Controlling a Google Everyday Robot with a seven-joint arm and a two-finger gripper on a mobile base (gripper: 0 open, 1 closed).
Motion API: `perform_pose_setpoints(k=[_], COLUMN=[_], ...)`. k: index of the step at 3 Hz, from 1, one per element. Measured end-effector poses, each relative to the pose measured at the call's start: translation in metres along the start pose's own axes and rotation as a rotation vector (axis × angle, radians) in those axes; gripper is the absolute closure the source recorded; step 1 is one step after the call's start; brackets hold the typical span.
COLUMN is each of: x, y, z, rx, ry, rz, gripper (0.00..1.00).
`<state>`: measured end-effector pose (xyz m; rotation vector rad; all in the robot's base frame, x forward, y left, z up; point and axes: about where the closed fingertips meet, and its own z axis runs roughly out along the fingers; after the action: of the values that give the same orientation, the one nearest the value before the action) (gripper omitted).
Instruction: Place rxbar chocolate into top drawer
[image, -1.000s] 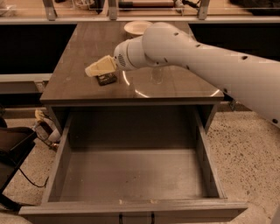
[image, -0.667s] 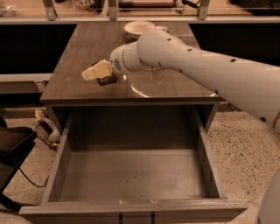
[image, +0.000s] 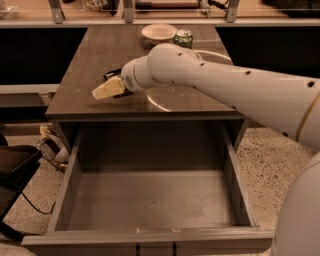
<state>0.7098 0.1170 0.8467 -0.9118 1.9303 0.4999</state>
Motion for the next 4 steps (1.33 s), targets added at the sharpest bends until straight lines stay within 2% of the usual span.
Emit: perform_pose_setpoints(k=[1, 3, 4], x=[0.003, 0.014, 0.024], y=[0.002, 0.004, 0.008], z=[0.010, 0.026, 0.032], rx=[0.011, 0.009, -0.014], ry=[0.011, 0.034, 0.049], rz=[-0.023, -0.015, 0.003], gripper=[0.00, 0.00, 0.18])
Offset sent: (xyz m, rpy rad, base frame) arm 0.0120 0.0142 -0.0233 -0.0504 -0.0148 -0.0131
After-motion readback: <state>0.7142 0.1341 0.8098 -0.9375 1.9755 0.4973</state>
